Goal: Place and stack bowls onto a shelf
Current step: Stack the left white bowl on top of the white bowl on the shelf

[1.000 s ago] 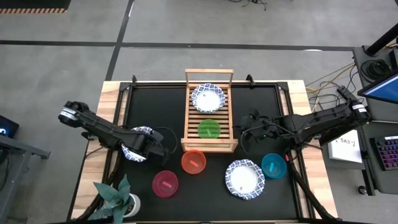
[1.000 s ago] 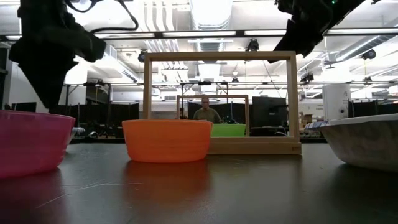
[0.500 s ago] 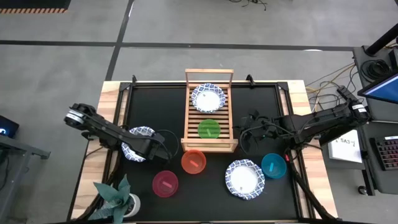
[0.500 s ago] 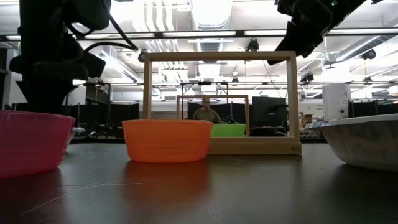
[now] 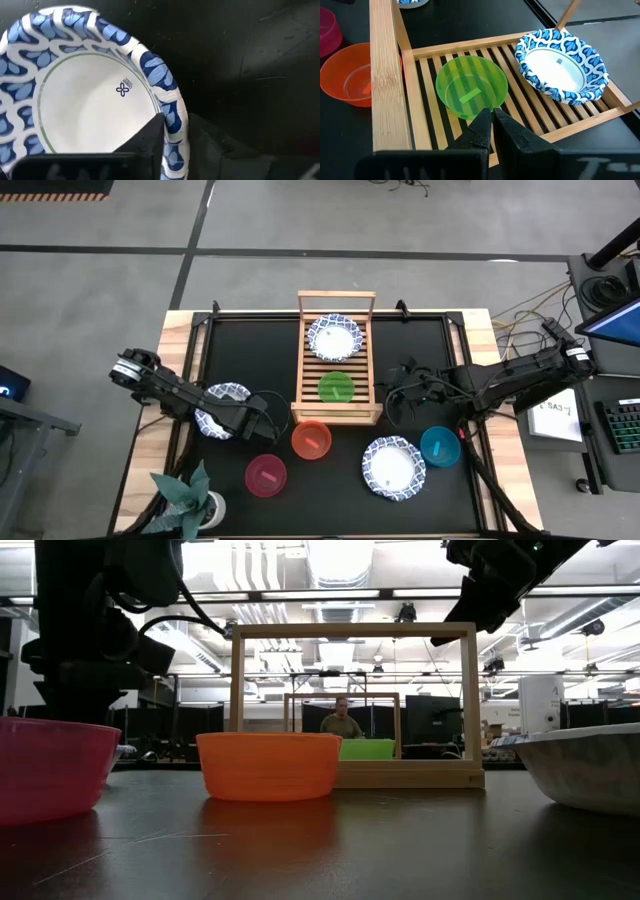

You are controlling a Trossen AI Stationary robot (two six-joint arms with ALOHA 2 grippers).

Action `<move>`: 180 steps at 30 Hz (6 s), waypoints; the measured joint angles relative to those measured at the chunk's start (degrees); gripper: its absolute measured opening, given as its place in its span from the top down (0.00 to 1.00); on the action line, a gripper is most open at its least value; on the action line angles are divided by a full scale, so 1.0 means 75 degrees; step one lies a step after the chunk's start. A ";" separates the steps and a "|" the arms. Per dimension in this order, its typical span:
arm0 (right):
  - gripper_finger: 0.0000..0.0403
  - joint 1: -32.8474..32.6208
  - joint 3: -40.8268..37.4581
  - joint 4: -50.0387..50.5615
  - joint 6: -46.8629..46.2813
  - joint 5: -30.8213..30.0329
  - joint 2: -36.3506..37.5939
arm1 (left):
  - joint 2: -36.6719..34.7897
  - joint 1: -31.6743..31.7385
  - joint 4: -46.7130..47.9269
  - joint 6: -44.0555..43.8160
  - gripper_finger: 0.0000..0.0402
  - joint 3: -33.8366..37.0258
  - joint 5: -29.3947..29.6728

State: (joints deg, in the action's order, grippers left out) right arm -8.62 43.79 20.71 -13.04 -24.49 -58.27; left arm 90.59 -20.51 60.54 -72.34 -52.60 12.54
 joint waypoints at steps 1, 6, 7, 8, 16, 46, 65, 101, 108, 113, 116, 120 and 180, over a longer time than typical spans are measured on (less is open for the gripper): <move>0.98 0.0000 0.0000 0.0000 0.0000 0.0000 0.0000 | 0.0000 0.0000 0.0003 0.0000 0.88 0.0000 0.0006; 0.98 0.0000 0.0000 0.0002 0.0003 0.0000 0.0000 | -0.0017 0.0000 0.0202 0.0002 0.98 -0.0101 0.0020; 0.98 0.0000 0.0000 0.0001 0.0006 0.0000 -0.0001 | -0.0022 0.0000 0.0307 0.0020 0.98 -0.0171 0.0024; 0.98 0.0000 0.0000 0.0003 0.0009 0.0000 -0.0001 | -0.0023 0.0000 0.0470 0.0046 0.98 -0.0250 0.0045; 0.98 0.0000 0.0000 0.0006 0.0099 0.0003 0.0001 | -0.0026 -0.0006 0.2465 0.0766 1.00 -0.1665 0.1055; 0.98 0.0003 0.0000 0.0006 0.0492 0.0063 0.0010 | -0.0187 0.2487 -0.0579 1.1683 1.00 -0.3916 0.3631; 0.98 0.0003 0.0000 0.0003 0.0688 0.0060 0.0013 | 0.0693 0.4765 -0.4016 1.3953 1.00 -0.3398 0.0043; 0.98 0.0002 0.0000 -0.0028 0.0685 0.0059 0.0013 | 0.1680 0.5015 -0.4150 1.3840 0.58 -0.3526 0.0063; 0.98 0.0003 0.0000 -0.0058 0.0685 0.0059 0.0013 | 0.1254 0.5013 -0.3051 1.3837 0.58 -0.3684 0.0003; 0.98 0.0000 0.0000 -0.0067 0.0697 0.0061 0.0013 | 0.1157 0.5087 -0.3157 1.3837 0.81 -0.3593 -0.0006; 0.98 0.0002 0.0000 -0.0102 0.0703 0.0058 0.0013 | 0.1237 0.5162 -0.3222 1.3811 0.96 -0.3508 -0.0026; 0.98 0.0000 0.0000 -0.0131 0.0742 0.0061 0.0013 | 0.1484 0.5282 -0.3391 1.3691 0.96 -0.3436 -0.0156; 0.98 0.0452 0.0000 -0.1043 0.0737 0.0041 0.0013 | 0.0406 0.6321 -0.8404 1.3966 1.00 -0.0534 0.0154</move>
State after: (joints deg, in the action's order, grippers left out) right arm -5.23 43.79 12.88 -7.51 -24.18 -58.17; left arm 93.63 26.90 -2.50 32.41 -56.60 13.69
